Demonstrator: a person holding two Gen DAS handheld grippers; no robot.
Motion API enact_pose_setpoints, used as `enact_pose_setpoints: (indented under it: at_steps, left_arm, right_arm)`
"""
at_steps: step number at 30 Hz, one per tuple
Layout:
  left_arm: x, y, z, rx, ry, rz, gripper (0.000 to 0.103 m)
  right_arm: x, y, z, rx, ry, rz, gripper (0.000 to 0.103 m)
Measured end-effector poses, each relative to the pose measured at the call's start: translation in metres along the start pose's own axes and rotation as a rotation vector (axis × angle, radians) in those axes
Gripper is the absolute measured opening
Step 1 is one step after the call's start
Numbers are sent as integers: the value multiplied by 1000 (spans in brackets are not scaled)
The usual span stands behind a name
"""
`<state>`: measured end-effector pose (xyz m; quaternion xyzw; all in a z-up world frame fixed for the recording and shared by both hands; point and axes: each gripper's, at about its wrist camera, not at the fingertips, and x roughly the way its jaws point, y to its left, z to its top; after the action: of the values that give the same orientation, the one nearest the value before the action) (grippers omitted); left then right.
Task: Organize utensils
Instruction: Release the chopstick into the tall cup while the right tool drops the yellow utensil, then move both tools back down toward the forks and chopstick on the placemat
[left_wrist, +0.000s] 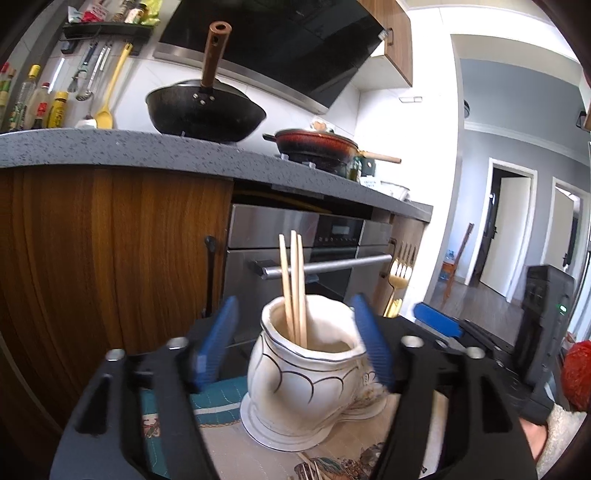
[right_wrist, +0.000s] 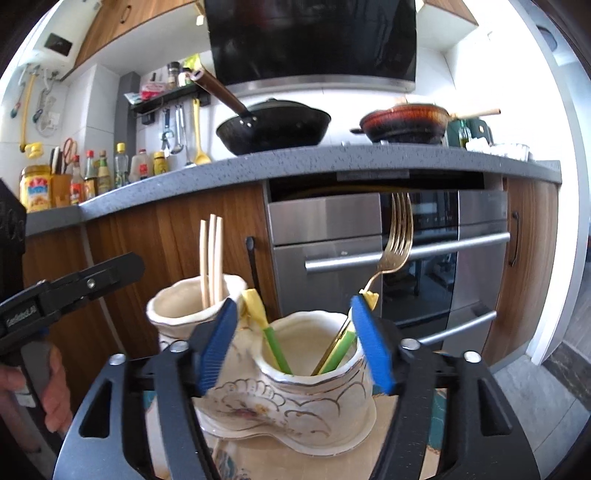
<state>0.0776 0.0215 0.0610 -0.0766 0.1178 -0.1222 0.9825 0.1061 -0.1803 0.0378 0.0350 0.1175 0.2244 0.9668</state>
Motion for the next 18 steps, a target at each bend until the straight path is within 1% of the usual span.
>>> enact_pose_setpoints:
  at_steps: [1, 2, 3, 4, 5, 6, 9, 14, 18]
  left_arm:
    - [-2, 1, 0, -4, -5, 3, 80]
    - [-4, 1, -1, -9, -11, 14, 83]
    - [-6, 2, -2, -13, -17, 26, 89]
    - [-8, 4, -4, -18, -21, 39, 94]
    - [-11, 5, -6, -22, -28, 56, 97]
    - [-13, 6, -7, -24, -33, 66, 97]
    - [-21, 6, -13, -12, -47, 112, 97]
    - [-36, 4, -22, 7, -48, 137, 97]
    - [-48, -4, -32, 55, -35, 164, 97]
  right_arm:
    - [-3, 1, 0, -9, -5, -2, 74]
    - [-7, 3, 0, -18, -10, -5, 80]
    - [-10, 3, -1, -23, -13, -5, 84]
    - [-15, 4, -2, -26, -17, -5, 86]
    - [-19, 3, -3, -24, -20, -6, 91]
    - [-22, 2, -5, -20, -22, -7, 96]
    - [-34, -3, -9, 6, -32, -19, 97]
    - [-50, -8, -17, 27, -38, -58, 98]
    - [-61, -9, -23, 43, -31, -77, 98]
